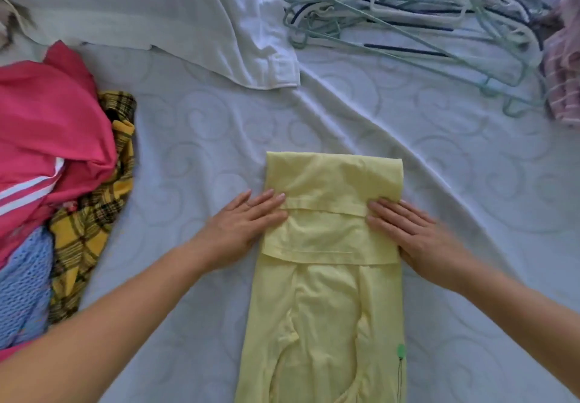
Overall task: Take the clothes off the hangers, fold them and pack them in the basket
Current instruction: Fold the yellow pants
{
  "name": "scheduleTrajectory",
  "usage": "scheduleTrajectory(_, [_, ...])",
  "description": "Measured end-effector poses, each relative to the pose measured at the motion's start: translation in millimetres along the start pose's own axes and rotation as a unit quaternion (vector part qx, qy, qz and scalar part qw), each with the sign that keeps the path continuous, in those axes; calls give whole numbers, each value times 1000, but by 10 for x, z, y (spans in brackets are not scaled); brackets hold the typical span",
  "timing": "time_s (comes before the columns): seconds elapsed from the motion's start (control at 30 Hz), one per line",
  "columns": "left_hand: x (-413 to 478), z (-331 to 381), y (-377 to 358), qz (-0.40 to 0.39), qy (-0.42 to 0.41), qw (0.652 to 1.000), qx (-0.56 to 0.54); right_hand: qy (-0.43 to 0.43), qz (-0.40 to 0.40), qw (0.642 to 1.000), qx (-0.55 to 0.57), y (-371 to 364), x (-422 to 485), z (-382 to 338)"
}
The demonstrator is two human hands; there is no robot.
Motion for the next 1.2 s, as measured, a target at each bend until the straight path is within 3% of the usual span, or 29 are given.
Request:
scheduleTrajectory(0.07, [-105, 211, 25, 97, 88, 984, -121, -93, 52, 992, 64, 53, -177, -185])
scheduleTrajectory(0.1, [-209, 353, 35, 147, 162, 955, -200, -161, 77, 976, 129, 46, -336, -319])
scheduleTrajectory(0.13, [-391, 531, -21, 191, 255, 902, -292, -236, 99, 943, 213, 33, -533, -485])
scheduleTrajectory(0.2, [-820, 951, -230, 219, 429, 738, -474, -377, 113, 829, 397, -62, -926, -883])
scheduleTrajectory(0.23, [-1082, 1168, -409, 175, 490, 672, -527, -428, 82, 765, 475, -174, -1107, -1098])
scheduleTrajectory(0.27, [-1316, 1359, -573, 108, 515, 647, -553, -444, 54, 731, 515, -292, -1252, -1283])
scheduleTrajectory(0.33, [-1575, 1610, -709, -11, 521, 609, -597, -460, -25, 690, 558, -405, -1375, -1535])
scheduleTrajectory(0.4, [-1599, 1646, -583, -46, 507, 570, -645, -447, -125, 641, 612, -303, -1348, -1543])
scheduleTrajectory(0.43, [-1539, 1608, -455, -48, 496, 557, -665, -445, -155, 602, 644, -187, -1278, -1474])
scheduleTrajectory(0.5, [-1312, 1461, -143, -39, 451, 505, -734, -436, -190, 486, 733, 145, -1073, -1287])
scheduleTrajectory(0.53, [-1133, 1335, 61, -27, 426, 477, -768, -433, -181, 454, 757, 315, -921, -1202])
scheduleTrajectory(0.6, [-648, 1102, 414, -9, 362, 457, -812, -431, -135, 400, 798, 511, -570, -908])
scheduleTrajectory(0.67, [-291, 747, 520, 63, 322, 390, -861, -448, -76, 331, 827, 603, -194, -581])
scheduleTrajectory(0.7, [-120, 535, 490, 87, 369, 345, -859, -466, -32, 278, 839, 586, -30, -429])
scheduleTrajectory(0.73, [15, 361, 422, 123, 427, 335, -831, -485, 15, 219, 847, 528, 108, -298])
scheduleTrajectory(0.77, [106, 269, 375, 153, 472, 364, -789, -504, 49, 179, 844, 435, 184, -199])
scheduleTrajectory(0.8, [146, 224, 318, 169, 500, 395, -752, -512, 58, 168, 840, 370, 215, -154])
scheduleTrajectory(0.83, [158, 216, 243, 186, 522, 412, -723, -514, 43, 210, 831, 323, 215, -155])
scheduleTrajectory(0.87, [148, 245, 181, 212, 526, 419, -709, -525, 18, 286, 801, 307, 205, -204])
scheduleTrajectory(0.93, [48, 330, 52, 286, 531, 435, -668, -570, 22, 482, 665, 206, 82, -254])
scheduleTrajectory(0.97, [-5, 379, 16, 323, 532, 466, -629, -583, 56, 564, 582, 164, 17, -275])
scheduleTrajectory(1.0, [-46, 429, -8, 342, 539, 517, -571, -589, 101, 617, 513, 142, -39, -320])
scheduleTrajectory(1.07, [-100, 562, -56, 329, 560, 607, -458, -581, 176, 670, 427, 96, -89, -481])
scheduleTrajectory(1.13, [-79, 705, -171, 277, 564, 642, -439, -570, 189, 695, 395, 31, -58, -643])
scheduleTrajectory(1.2, [-33, 790, -217, 227, 553, 653, -465, -585, 169, 663, 436, -12, -21, -709])
Point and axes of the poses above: each hand's wrist, its own x-axis towards the middle knuckle, its own y-axis out of the back of the hand, z = x × y, the point moved 3 cm from there along x, towards the middle knuckle, and after that the axes turned 2 degrees about -y, right-handed, at the moved point
